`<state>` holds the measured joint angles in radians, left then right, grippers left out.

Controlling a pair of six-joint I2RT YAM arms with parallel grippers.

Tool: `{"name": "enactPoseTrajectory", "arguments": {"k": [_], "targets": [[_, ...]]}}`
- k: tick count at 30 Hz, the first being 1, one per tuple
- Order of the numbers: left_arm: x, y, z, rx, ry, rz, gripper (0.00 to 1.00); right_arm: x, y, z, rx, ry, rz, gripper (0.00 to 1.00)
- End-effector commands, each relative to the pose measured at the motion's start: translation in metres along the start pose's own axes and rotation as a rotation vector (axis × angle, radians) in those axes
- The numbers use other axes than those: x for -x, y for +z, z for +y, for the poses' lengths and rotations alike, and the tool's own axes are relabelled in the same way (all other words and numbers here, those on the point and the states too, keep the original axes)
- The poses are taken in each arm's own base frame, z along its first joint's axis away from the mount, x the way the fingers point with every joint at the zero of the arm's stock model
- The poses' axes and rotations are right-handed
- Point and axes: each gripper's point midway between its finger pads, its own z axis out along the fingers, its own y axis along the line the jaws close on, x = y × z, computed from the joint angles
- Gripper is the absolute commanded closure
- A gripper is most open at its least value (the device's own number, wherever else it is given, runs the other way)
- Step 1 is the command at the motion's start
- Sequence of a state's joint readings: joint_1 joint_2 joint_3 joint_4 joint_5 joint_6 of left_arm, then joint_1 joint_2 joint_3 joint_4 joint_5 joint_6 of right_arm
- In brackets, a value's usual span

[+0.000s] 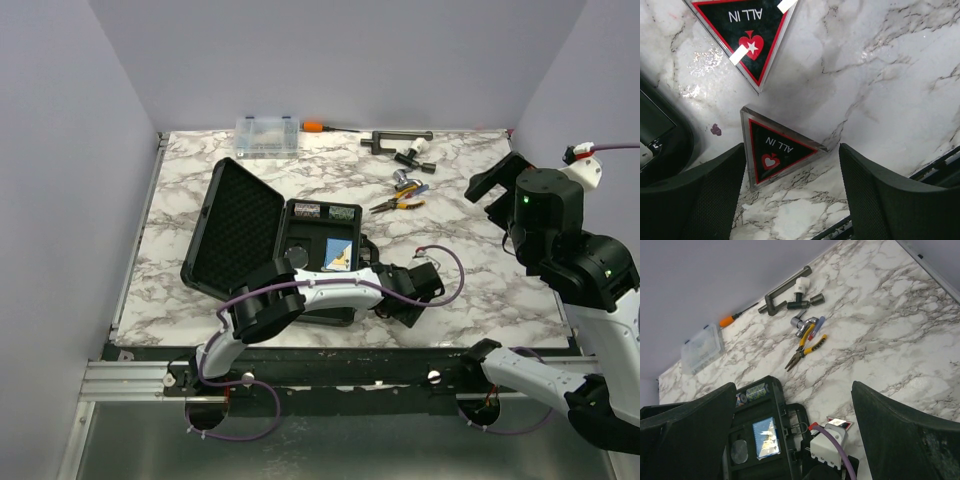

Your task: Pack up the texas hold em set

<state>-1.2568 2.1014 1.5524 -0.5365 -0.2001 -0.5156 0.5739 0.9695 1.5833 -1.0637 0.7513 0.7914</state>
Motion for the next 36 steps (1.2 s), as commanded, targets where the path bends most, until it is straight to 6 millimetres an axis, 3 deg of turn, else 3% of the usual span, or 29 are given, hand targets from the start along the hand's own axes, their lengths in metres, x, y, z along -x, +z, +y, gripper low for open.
{"name": "enactPoseTrajectory", "arguments": {"k": [1,5,8,13,20,29,36], "targets": [[-0.005,0.008,0.008,0.069,-0.014,0.020,0.30,-0.004,0.000,0.000,0.009,-0.016,0.016,0.00],[-0.006,0.004,0.016,0.110,-0.017,0.027,0.33,-0.005,0.000,0.000,0.010,-0.021,0.020,0.00],[-0.009,0.000,0.019,0.125,-0.020,0.035,0.30,-0.006,0.000,0.000,0.012,-0.022,0.022,0.00],[-0.016,-0.002,0.015,0.105,-0.008,0.059,0.26,-0.008,0.001,0.001,0.016,-0.021,0.029,0.00],[-0.022,0.003,0.008,0.088,0.005,0.080,0.29,-0.011,0.002,0.002,0.020,-0.023,0.038,0.00],[-0.025,-0.002,0.005,0.070,-0.011,0.083,0.62,-0.012,0.003,0.001,0.016,-0.020,0.037,0.00],[-0.002,-0.040,-0.010,0.011,-0.014,-0.001,0.73,-0.005,0.001,0.003,0.018,-0.004,0.019,0.00]]}}
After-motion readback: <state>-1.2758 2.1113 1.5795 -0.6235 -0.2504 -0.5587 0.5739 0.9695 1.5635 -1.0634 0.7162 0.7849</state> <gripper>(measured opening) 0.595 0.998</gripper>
